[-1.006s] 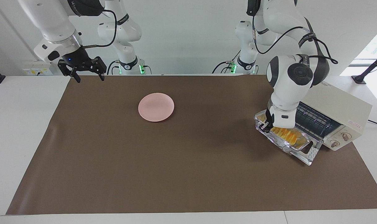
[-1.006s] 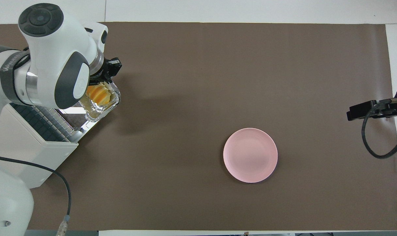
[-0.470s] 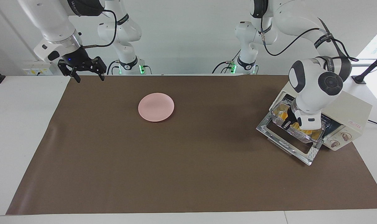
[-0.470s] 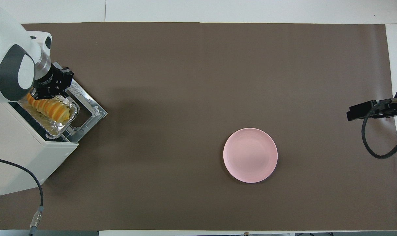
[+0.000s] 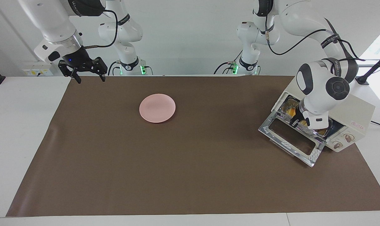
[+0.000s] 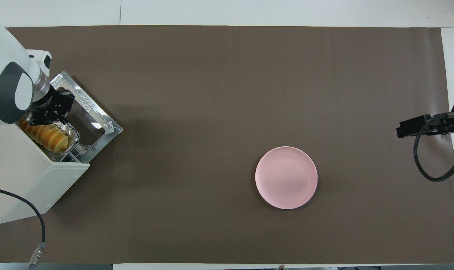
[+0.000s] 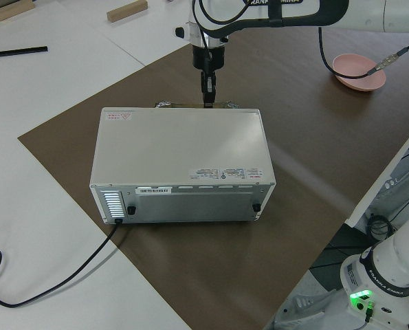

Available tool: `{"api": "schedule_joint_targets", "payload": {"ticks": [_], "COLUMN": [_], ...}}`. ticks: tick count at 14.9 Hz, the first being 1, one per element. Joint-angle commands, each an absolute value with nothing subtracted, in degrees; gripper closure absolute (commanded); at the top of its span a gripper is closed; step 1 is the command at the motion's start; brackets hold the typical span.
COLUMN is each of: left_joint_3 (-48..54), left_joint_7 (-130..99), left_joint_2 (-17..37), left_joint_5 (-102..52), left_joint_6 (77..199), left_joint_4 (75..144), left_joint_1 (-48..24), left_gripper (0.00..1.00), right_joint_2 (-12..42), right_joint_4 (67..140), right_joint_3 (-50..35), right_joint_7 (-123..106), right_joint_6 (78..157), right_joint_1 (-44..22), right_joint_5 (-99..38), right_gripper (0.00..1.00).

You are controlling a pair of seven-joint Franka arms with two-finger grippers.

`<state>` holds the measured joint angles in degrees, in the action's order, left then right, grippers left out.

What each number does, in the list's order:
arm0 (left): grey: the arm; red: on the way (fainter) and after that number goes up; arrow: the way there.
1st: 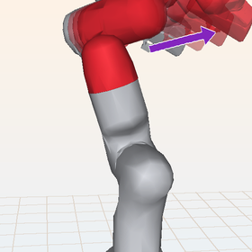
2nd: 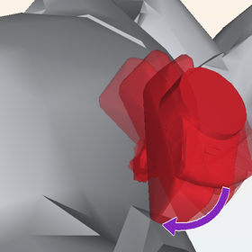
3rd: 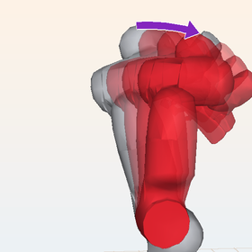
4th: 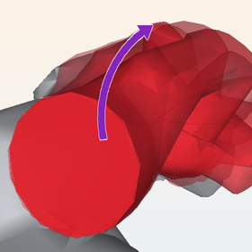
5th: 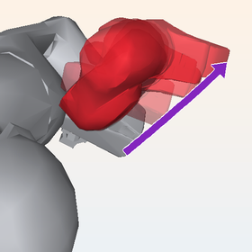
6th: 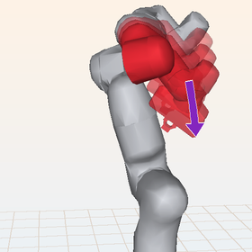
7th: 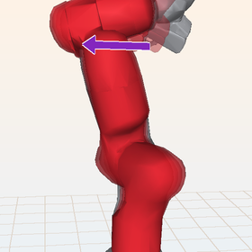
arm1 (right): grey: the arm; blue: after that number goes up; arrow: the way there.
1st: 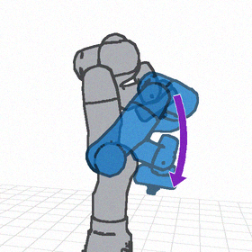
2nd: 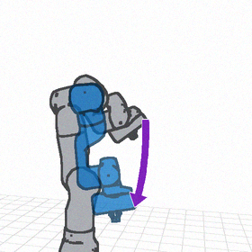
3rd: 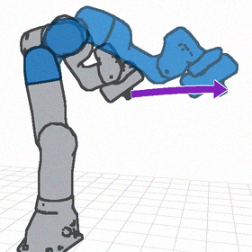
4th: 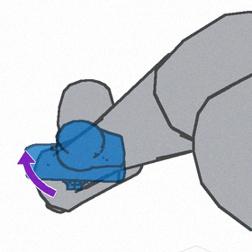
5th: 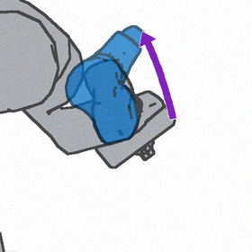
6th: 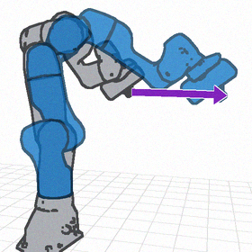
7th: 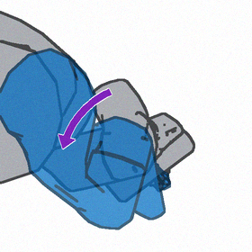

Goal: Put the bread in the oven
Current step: 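Lower the foil tray into the toaster oven with the left gripper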

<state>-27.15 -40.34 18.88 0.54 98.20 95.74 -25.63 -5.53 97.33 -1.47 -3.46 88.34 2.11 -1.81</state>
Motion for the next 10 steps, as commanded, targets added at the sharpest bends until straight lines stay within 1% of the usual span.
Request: {"api": "schedule_joint_targets", "payload": {"ticks": [1,5,6,8,10], "left_joint_3": [-27.07,-28.30,-28.30,-28.30,-28.30], "left_joint_7": [-41.40,-41.31,-41.05,-40.87,-40.78], "left_joint_2": [15.47,15.12,15.12,15.12,15.21], "left_joint_5": [2.02,2.11,2.11,2.11,2.11], "left_joint_6": [100.71,102.82,103.18,104.58,105.03], "left_joint_4": [100.89,102.22,102.22,102.22,101.87], "left_joint_1": [-25.40,-25.40,-25.40,-25.40,-25.31], "left_gripper": [1.00,1.00,0.92,0.00,0.00], "right_joint_2": [-6.50,-6.42,-6.42,-6.50,-6.42], "right_joint_4": [97.91,97.91,97.91,97.91,97.91], "right_joint_3": [-2.11,-2.11,-2.11,-2.11,-2.11], "right_joint_7": [-4.48,-4.48,-4.48,-4.48,-4.48], "right_joint_6": [87.80,87.80,87.89,87.80,87.89], "right_joint_1": [3.08,3.08,3.08,3.08,3.08], "right_joint_5": [-1.05,-1.05,-1.05,-1.05,-1.05], "right_gripper": [0.00,0.00,0.00,0.00,0.00]}}
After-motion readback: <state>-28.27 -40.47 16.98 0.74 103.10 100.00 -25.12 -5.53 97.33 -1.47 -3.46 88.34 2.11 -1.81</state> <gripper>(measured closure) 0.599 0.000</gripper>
